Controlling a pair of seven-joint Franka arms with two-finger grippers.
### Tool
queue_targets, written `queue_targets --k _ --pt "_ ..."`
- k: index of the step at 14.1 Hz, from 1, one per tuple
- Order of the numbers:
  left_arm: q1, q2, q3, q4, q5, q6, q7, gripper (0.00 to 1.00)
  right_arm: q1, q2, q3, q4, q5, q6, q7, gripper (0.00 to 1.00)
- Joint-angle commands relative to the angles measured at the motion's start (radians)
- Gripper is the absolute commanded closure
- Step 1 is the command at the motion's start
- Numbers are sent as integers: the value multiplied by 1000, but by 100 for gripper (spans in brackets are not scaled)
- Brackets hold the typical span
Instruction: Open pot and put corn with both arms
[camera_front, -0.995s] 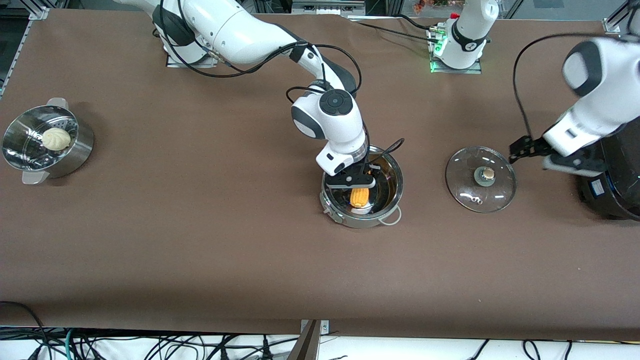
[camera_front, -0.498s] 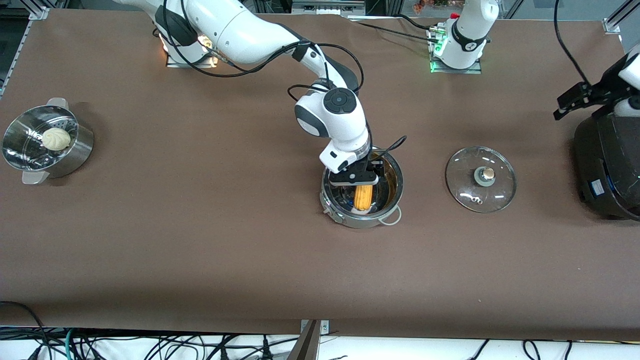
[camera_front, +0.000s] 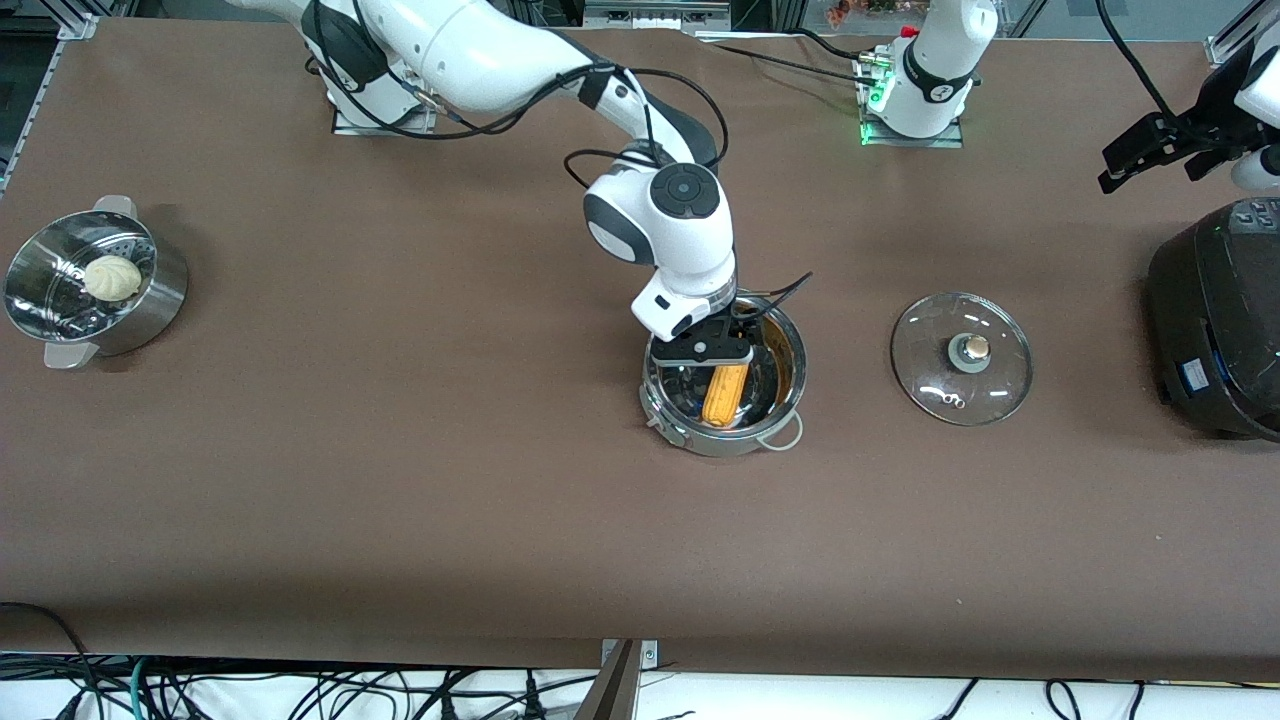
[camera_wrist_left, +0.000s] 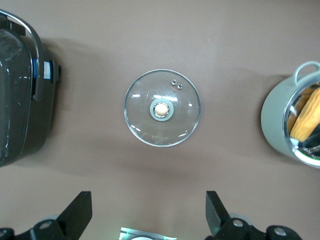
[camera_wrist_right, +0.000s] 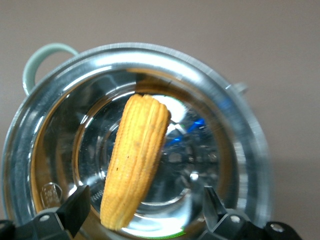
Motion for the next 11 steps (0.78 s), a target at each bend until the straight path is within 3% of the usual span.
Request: queue_targets --k 1,4,5,8,11 --pt "12 56 -39 82 10 -44 -53 0 -62 -111 4 -17 -5 -147 -137 0" --pt "15 100 -73 87 10 -50 -130 0 -166 -207 4 -19 6 -365 -301 0" --pt "9 117 -72 111 10 -59 -139 0 -217 -246 4 -23 29 -442 -384 0" --pt "14 252 -54 304 -19 -186 -139 0 -438 -324 1 -23 162 -605 -509 0" --pt "14 255 -63 312 -16 -196 -142 0 -590 -363 1 -22 160 -717 -581 0"
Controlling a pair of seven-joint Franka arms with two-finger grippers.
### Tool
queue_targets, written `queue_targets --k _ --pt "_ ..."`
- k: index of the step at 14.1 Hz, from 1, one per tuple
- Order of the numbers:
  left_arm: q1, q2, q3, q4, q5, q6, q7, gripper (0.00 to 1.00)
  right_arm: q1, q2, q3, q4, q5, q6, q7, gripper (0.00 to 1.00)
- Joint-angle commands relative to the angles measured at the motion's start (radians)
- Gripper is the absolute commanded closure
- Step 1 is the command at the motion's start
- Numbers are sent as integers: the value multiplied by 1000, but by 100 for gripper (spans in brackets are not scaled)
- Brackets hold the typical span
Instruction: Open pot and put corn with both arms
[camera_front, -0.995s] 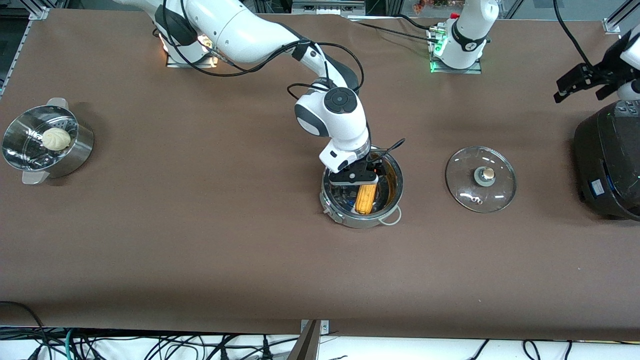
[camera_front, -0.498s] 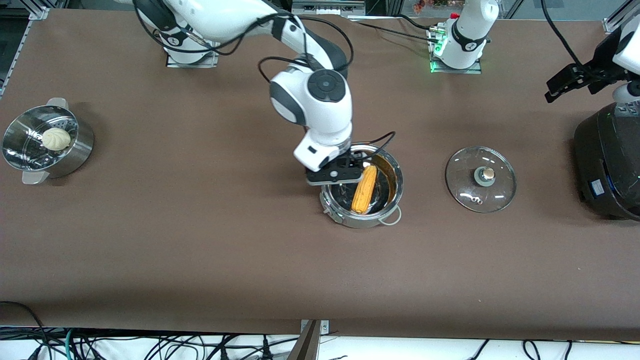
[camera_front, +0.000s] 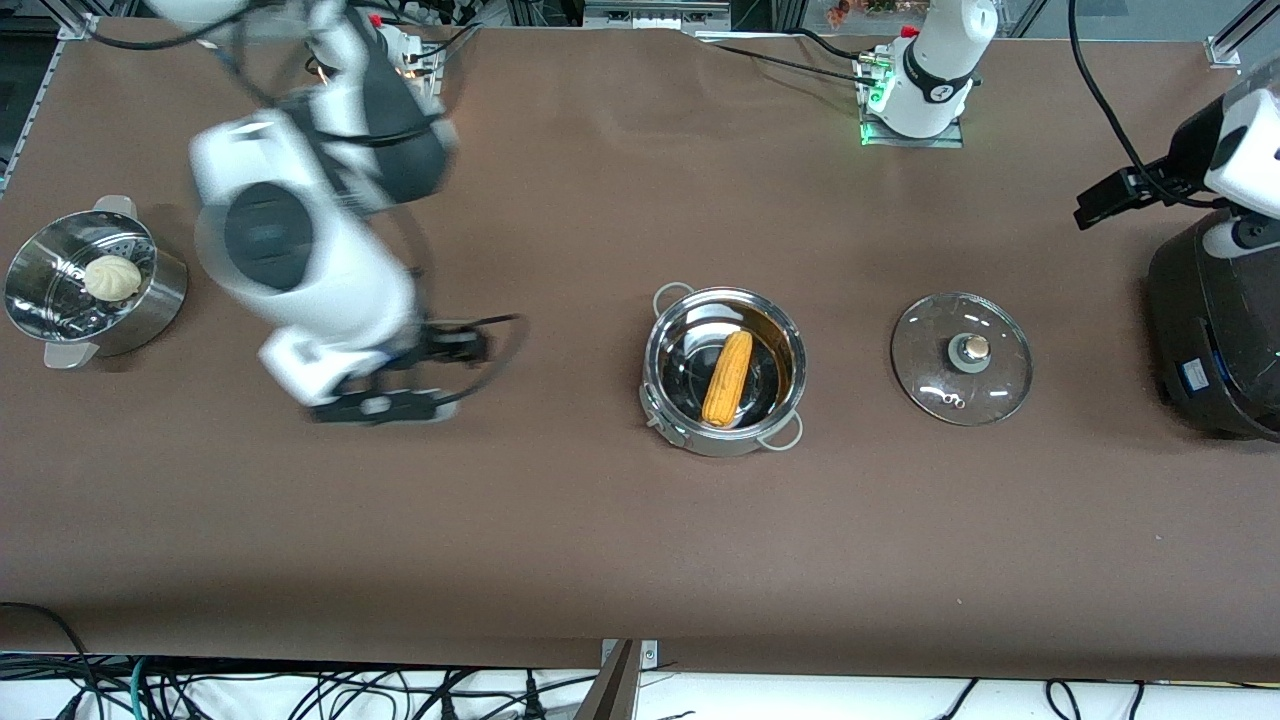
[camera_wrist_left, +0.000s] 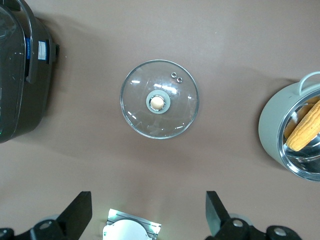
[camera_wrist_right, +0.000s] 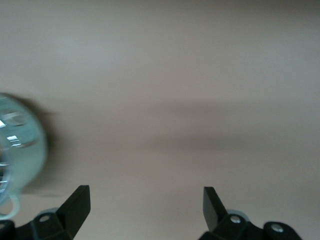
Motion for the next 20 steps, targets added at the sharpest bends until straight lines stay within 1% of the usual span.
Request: queue_targets --k 1,2,3,4,5,6,7,8,9,10,11,12,13,14,15,16,17,18,19,20 --pt "-4 36 -6 74 -3 -46 -9 0 -104 -49 9 -30 10 -90 -88 0" --pt "-4 34 -7 71 -2 -55 -9 0 -127 -59 -22 -30 -2 -112 -140 0" --pt "-5 34 -7 73 3 -61 -8 0 -151 -63 -61 -30 5 -135 -210 0" --pt "-5 36 -7 74 3 -61 -6 0 -195 -63 -83 -29 8 -147 -302 0" --pt "-5 36 -7 74 3 -61 -5 0 -240 -65 -86 -29 10 -140 -402 0" --pt "-1 36 -7 74 3 -60 -6 0 -289 -88 -86 -30 32 -126 -485 0" --pt "3 36 -7 74 3 -60 -6 0 -312 -103 -101 -35 63 -97 -514 0" --pt "3 36 -7 74 3 -60 -6 0 -308 -137 -133 -68 62 -76 -495 0" --pt "3 36 -7 74 3 -60 -6 0 -284 -199 -166 -169 59 -12 -466 0" --pt "4 36 -6 73 2 -60 -6 0 -261 -297 -183 -334 41 86 -431 0" --pt "4 34 -6 73 2 -60 -6 0 -253 -395 -186 -483 18 177 -386 0" --pt "6 34 -6 73 2 -57 -5 0 -256 -471 -184 -590 19 248 -328 0" --pt "6 33 -4 74 2 -53 -3 0 -259 -526 -186 -646 26 274 -318 0" --pt "7 31 -3 73 0 -46 -2 0 -257 -577 -184 -676 33 256 -321 0" --pt "10 28 -1 68 -2 -38 5 0 -251 -608 -178 -680 34 224 -321 0" --pt "18 28 1 66 -5 -37 6 0 -245 -623 -177 -685 34 158 -314 0" --pt "24 28 -1 65 -9 -33 6 0 -242 -649 -177 -687 54 94 -314 0" --pt "26 26 -1 65 -11 -33 6 0 -240 -689 -177 -700 88 58 -320 0" --pt "26 25 -1 56 -11 -32 6 0 -237 -712 -169 -720 89 43 -323 0" --pt "26 23 -1 54 -12 -32 6 0 -242 -711 -158 -751 88 59 -320 0"
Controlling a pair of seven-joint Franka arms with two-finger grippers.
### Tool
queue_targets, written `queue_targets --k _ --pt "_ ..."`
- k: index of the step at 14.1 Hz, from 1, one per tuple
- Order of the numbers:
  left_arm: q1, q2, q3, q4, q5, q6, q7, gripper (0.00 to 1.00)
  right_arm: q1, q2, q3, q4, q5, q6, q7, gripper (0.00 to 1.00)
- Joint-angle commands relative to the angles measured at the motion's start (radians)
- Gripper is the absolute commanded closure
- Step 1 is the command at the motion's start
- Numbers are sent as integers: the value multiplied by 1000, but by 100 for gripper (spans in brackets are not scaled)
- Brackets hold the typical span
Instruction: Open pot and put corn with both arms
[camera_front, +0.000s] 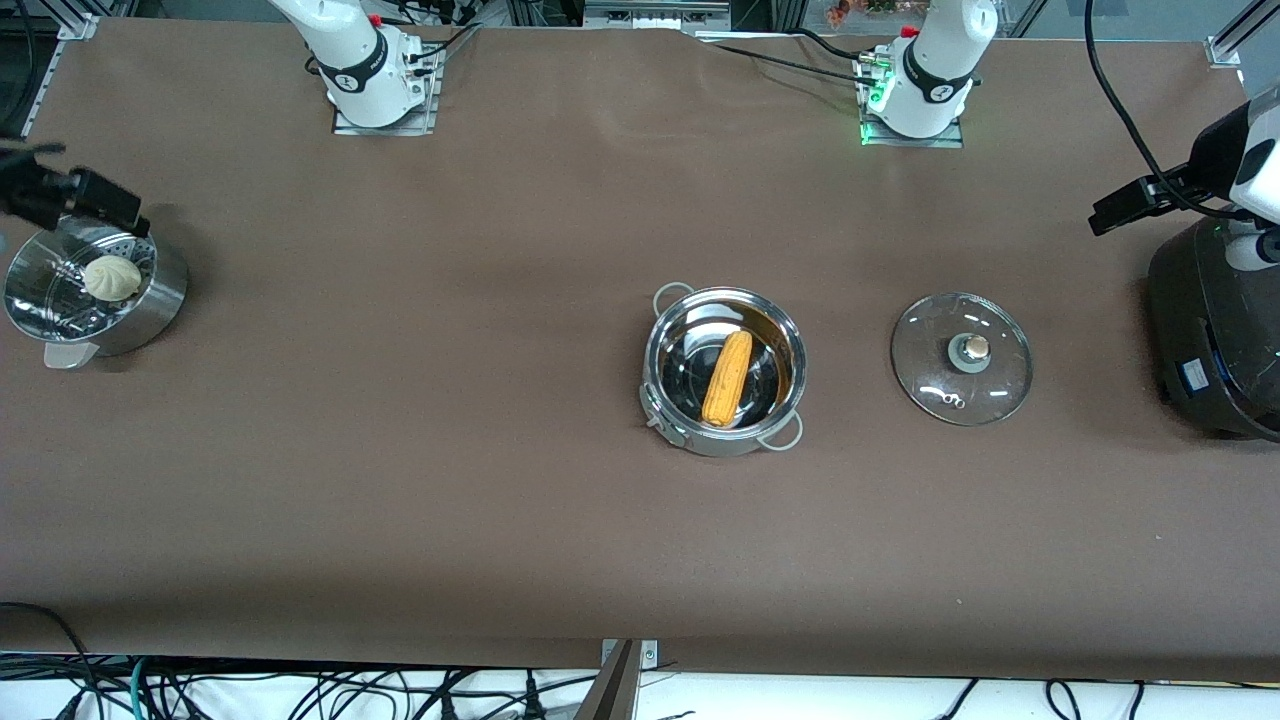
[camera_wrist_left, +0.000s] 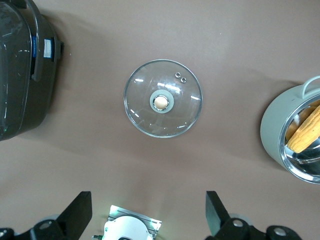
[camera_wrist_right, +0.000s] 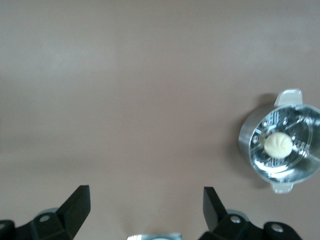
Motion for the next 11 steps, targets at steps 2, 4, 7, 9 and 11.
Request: queue_targets --k 2,4,7,9,11 --pt "9 -4 -1 9 -15 2 8 0 -6 -47 8 -132 14 56 13 0" --pt "9 -14 -1 -9 -17 3 8 0 -17 -49 10 -139 14 56 13 0" --pt "11 -25 -1 -26 -20 16 8 0 -3 9 11 -110 16 43 9 0" --pt "9 -18 0 -19 -20 16 8 0 3 40 11 -63 14 24 9 0" --pt "9 -16 0 -16 -20 14 8 0 3 48 10 -50 13 26 7 0"
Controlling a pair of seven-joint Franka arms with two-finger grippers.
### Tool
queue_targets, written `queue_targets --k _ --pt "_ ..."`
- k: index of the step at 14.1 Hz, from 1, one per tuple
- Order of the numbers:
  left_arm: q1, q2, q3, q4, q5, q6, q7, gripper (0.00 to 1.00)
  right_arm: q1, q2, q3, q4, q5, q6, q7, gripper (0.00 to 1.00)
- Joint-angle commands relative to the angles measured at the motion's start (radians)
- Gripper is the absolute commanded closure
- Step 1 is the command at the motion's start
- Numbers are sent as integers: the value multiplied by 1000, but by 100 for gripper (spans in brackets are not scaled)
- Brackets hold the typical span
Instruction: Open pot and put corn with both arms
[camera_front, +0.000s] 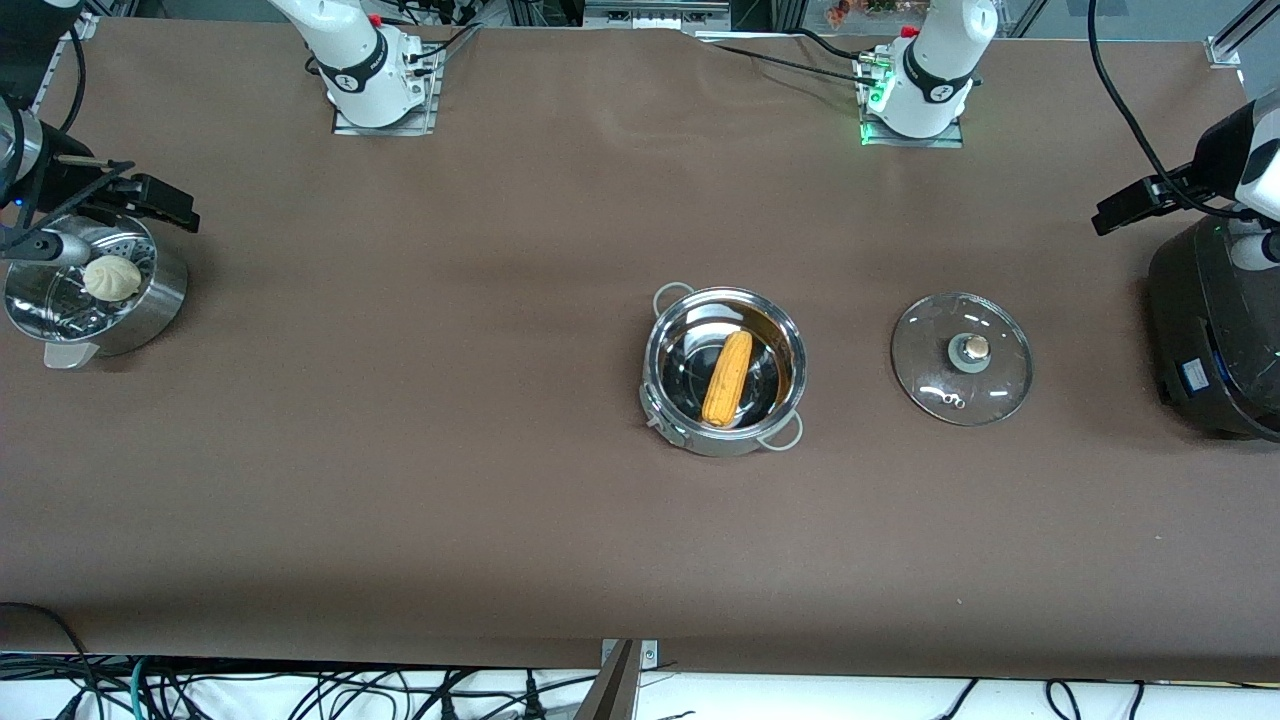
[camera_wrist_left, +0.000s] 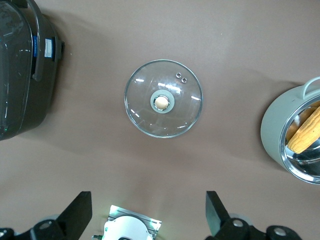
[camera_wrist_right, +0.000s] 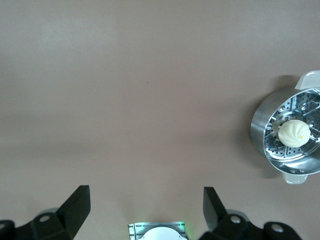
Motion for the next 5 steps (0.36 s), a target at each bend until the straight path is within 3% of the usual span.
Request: queue_targets --k 1,5 --pt "7 -13 0 -13 -19 13 8 0 0 26 0 49 3 -15 -3 0" --pt "7 -13 0 -13 -15 13 11 0 -1 33 0 49 -2 -8 -3 0"
